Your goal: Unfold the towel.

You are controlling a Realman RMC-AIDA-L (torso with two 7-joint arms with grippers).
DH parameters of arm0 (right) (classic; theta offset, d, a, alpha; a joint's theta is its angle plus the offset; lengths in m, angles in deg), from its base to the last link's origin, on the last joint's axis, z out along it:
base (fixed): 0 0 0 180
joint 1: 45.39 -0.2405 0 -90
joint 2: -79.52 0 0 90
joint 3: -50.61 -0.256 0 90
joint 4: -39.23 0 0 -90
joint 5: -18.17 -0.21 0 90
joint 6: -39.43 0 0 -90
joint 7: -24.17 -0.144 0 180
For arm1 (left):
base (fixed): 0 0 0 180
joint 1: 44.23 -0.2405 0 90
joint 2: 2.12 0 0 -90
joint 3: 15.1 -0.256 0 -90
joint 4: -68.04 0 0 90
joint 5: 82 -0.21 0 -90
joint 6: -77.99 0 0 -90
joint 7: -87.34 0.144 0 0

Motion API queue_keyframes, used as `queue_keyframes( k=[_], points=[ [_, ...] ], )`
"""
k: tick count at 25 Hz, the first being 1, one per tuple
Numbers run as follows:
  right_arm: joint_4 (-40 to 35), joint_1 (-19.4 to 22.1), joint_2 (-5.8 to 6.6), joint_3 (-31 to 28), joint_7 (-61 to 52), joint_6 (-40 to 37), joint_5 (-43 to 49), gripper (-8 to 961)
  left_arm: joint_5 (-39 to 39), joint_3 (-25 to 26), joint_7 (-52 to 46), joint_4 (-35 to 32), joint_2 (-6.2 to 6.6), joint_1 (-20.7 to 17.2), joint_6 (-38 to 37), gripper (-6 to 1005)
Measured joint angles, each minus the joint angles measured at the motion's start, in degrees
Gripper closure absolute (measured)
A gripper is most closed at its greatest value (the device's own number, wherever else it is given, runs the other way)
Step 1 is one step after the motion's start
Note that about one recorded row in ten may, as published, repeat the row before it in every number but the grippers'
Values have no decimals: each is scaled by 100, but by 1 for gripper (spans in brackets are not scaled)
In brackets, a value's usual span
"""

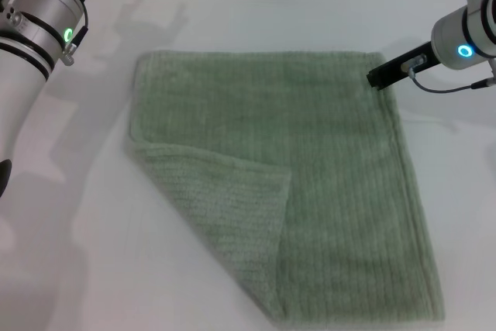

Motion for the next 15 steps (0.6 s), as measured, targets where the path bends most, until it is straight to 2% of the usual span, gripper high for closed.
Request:
queue_keyframes(
  k=[5, 15],
  points=[
    [318, -126, 40, -56, 179, -125, 0, 953, 0, 4, -3, 2, 0, -1, -9, 149],
    [697, -247, 43, -95, 417, -208, 0, 954, 0, -2, -9, 33, 0, 6, -48, 150]
  ],
)
